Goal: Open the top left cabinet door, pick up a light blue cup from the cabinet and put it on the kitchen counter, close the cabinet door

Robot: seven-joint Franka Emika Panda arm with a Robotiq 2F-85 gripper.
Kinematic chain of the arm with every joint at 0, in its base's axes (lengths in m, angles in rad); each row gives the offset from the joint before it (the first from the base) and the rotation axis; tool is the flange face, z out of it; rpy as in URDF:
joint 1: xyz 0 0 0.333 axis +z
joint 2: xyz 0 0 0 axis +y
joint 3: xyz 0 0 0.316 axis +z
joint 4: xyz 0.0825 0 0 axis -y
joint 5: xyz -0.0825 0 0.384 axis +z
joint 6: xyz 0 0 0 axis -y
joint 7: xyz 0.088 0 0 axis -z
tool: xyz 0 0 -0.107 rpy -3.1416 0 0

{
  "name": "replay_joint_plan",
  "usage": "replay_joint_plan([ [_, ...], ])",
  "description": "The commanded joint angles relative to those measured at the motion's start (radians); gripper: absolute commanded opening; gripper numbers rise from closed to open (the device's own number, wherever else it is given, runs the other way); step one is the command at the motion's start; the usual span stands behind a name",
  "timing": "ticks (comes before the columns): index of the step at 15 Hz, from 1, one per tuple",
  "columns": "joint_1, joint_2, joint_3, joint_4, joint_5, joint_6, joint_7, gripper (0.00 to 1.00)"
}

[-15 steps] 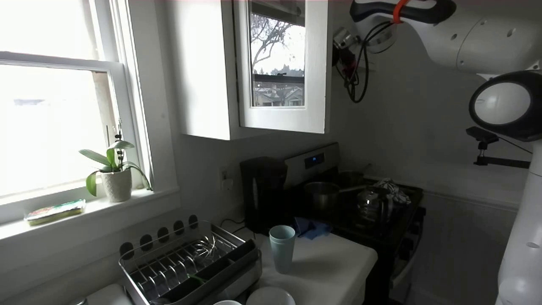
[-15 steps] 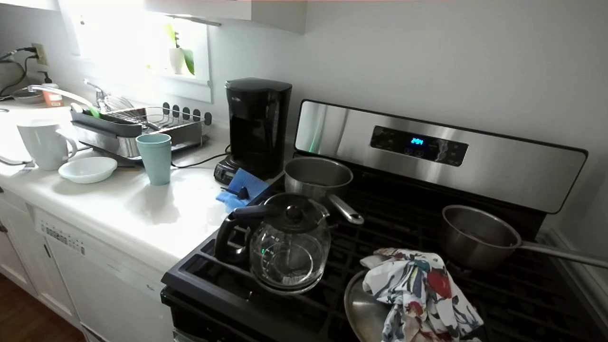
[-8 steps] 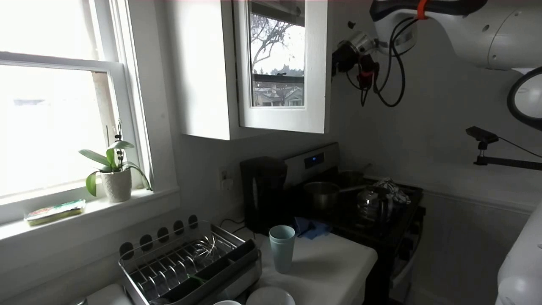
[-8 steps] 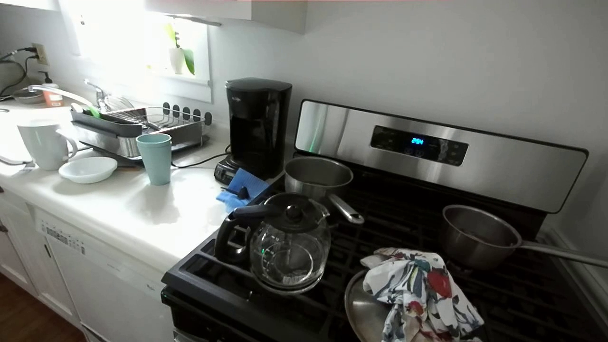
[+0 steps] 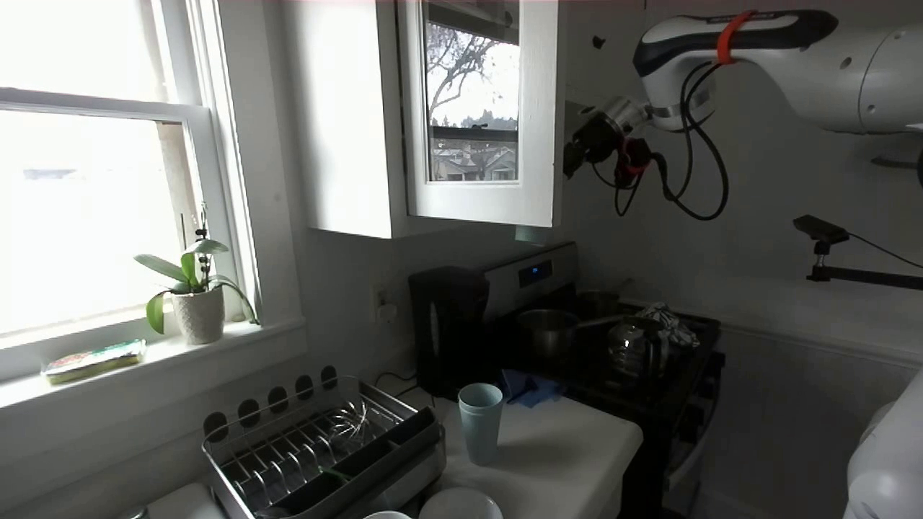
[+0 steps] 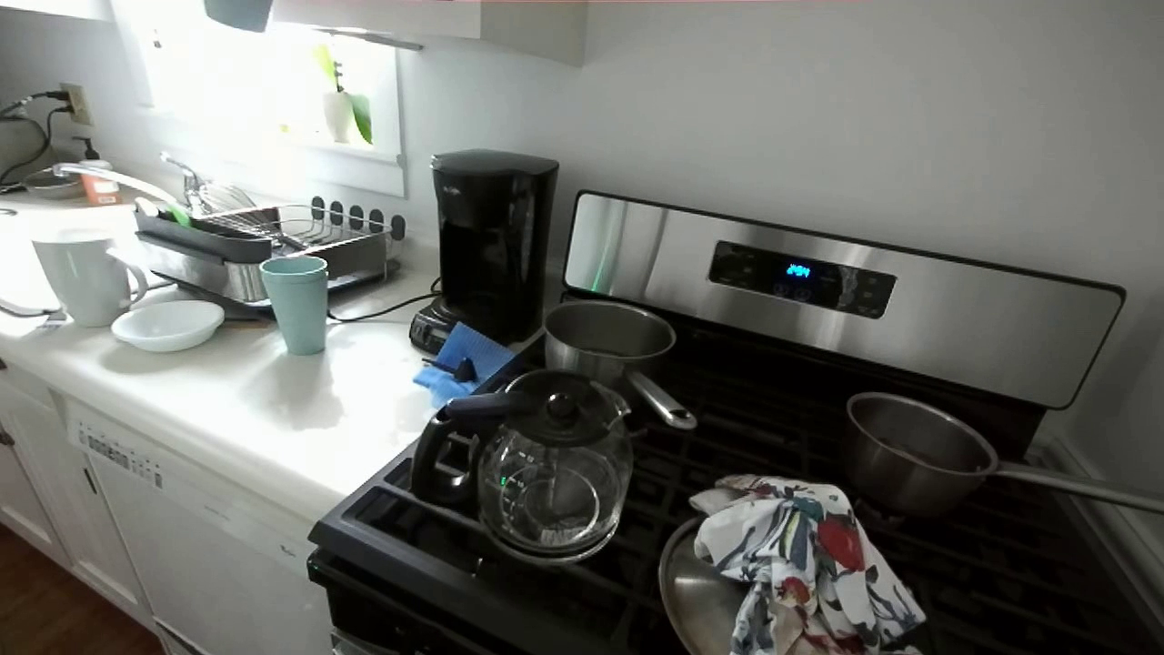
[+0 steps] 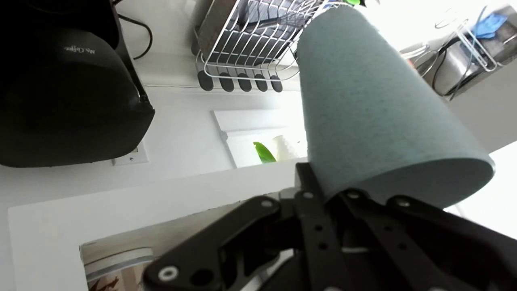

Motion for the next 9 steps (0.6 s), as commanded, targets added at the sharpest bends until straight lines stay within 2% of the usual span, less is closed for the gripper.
replay_joint_plan([
  [1, 0.009, -0.003, -0.010, -0.008, -0.002, -0.003, -0.012, 0.07],
  [8, 0.010, -0.018, -0.011, -0.023, -0.002, -0.001, -0.021, 0.07],
  [9, 0.010, -0.018, -0.011, -0.023, -0.002, -0.001, -0.021, 0.02],
])
